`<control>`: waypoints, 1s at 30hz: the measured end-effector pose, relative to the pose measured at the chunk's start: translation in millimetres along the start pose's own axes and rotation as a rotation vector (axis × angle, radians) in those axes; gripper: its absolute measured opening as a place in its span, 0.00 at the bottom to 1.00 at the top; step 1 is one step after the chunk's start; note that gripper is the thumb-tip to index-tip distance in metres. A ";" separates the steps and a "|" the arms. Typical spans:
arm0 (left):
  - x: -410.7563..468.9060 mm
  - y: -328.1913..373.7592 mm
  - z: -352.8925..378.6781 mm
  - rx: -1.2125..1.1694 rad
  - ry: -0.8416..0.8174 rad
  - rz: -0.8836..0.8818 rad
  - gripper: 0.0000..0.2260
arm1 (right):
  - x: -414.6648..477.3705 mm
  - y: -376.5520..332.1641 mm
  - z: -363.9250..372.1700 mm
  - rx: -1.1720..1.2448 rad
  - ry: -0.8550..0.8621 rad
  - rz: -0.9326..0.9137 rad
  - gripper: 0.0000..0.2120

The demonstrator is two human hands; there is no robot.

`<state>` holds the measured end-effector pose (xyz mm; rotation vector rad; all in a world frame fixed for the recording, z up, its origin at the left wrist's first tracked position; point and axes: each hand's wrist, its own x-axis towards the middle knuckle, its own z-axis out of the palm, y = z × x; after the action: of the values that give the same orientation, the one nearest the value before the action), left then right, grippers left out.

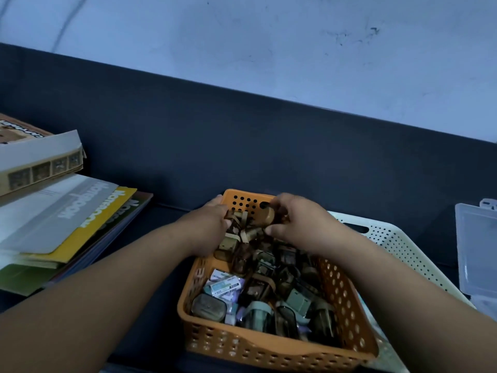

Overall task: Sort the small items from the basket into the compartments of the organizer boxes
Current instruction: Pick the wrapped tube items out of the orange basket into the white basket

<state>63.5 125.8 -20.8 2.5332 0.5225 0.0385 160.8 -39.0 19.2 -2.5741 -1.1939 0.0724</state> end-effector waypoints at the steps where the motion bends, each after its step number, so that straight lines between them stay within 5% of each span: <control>1: 0.3 -0.4 0.3 -0.003 -0.002 -0.001 0.23 | -0.1 1.0 3.4 -0.081 0.041 0.021 0.25; 4: 2.3 -1.7 0.9 -0.039 -0.003 -0.005 0.23 | -7.2 -13.3 10.0 -0.074 0.013 -0.112 0.22; 7: 2.7 -1.4 1.2 -0.046 -0.001 0.004 0.23 | -15.6 -34.8 17.4 0.021 -0.290 -0.273 0.15; 10: 3.3 -4.5 2.6 -0.076 0.017 0.010 0.23 | -14.9 -47.2 30.9 -0.048 -0.466 -0.318 0.18; 15: 3.4 -12.9 6.1 -0.241 0.017 0.038 0.23 | -11.5 -52.8 41.8 -0.208 -0.451 -0.308 0.29; 21: -2.4 -10.0 4.7 -0.465 0.006 0.020 0.24 | -14.0 -48.0 53.6 -0.378 -0.432 -0.277 0.22; 30: -36.8 -15.4 9.0 -0.444 -0.019 0.017 0.26 | -4.1 -49.2 53.5 -0.252 -0.573 -0.111 0.18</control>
<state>25.2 119.4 -33.5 2.1024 0.4300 0.1231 112.6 1.2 -17.8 -2.7907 -1.6259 0.7187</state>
